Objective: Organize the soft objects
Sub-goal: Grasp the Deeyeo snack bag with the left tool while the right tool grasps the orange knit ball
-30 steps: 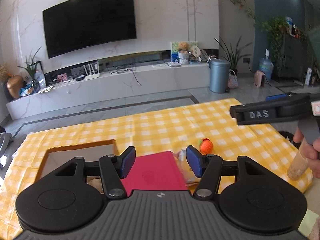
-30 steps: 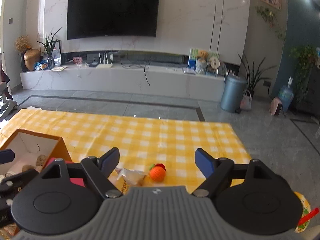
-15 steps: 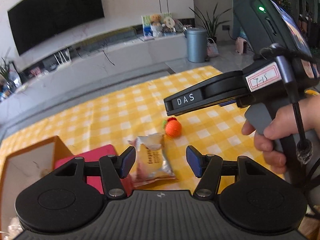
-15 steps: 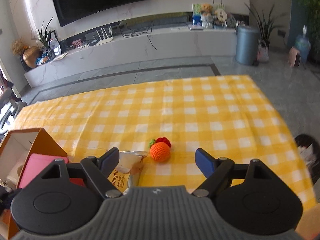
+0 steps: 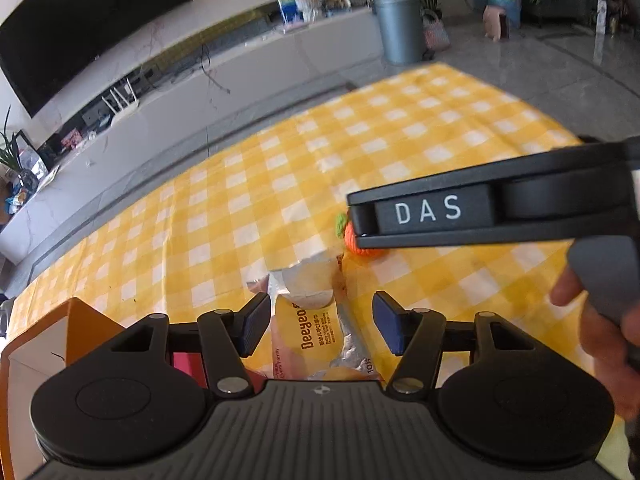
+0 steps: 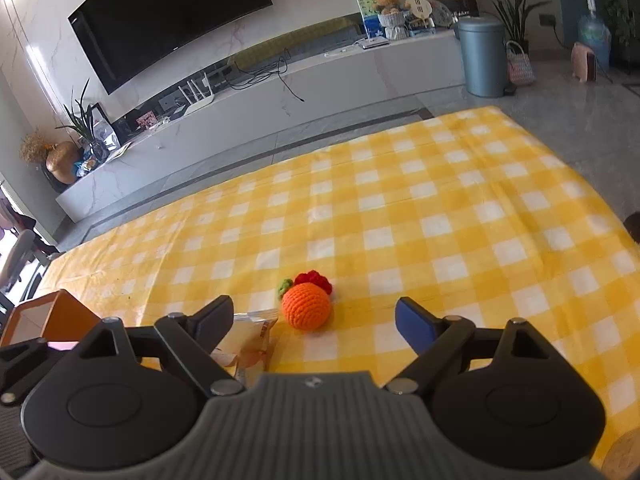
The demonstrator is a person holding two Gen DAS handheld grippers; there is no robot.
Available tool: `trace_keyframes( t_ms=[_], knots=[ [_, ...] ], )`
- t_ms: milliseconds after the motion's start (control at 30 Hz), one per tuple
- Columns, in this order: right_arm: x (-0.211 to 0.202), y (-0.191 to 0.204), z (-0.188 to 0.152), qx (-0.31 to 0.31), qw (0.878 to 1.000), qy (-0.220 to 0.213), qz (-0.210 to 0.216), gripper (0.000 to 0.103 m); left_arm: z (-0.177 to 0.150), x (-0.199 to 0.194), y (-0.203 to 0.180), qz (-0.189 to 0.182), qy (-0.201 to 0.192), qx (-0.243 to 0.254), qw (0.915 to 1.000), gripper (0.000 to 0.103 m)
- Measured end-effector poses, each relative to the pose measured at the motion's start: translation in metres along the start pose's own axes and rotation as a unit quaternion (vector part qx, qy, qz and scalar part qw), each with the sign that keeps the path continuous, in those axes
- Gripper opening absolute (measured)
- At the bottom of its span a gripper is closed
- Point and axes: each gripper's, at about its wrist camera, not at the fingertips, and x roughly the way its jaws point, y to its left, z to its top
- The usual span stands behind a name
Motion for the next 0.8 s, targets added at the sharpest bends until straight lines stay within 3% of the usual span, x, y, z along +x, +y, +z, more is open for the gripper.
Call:
trace_keyframes(
  t_ms=[133, 367, 500, 667, 800],
  knots=[
    [0.012, -0.001, -0.001, 0.009, 1.000, 0.016, 0.003, 0.087, 0.005, 0.028, -0.001, 0.008, 0.049, -0.005, 0.9987, 0.069],
    [0.030, -0.007, 0.001, 0.027, 0.999, 0.020, 0.003, 0.087, 0.013, 0.055, 0.013, 0.016, 0.087, -0.053, 0.9946, 0.077],
    [0.050, -0.016, 0.008, 0.076, 0.997, 0.033, -0.001, 0.086, 0.016, 0.062, 0.014, 0.039, 0.087, -0.056, 0.9939, 0.079],
    [0.078, -0.013, 0.007, 0.065, 0.995, 0.073, -0.027, 0.081, 0.014, 0.074, 0.017, 0.028, 0.107, -0.079, 0.9907, 0.079],
    [0.093, -0.013, 0.003, 0.072, 0.993, 0.088, -0.015, 0.081, 0.013, 0.073, 0.016, 0.031, 0.105, -0.088, 0.9901, 0.079]
  ],
)
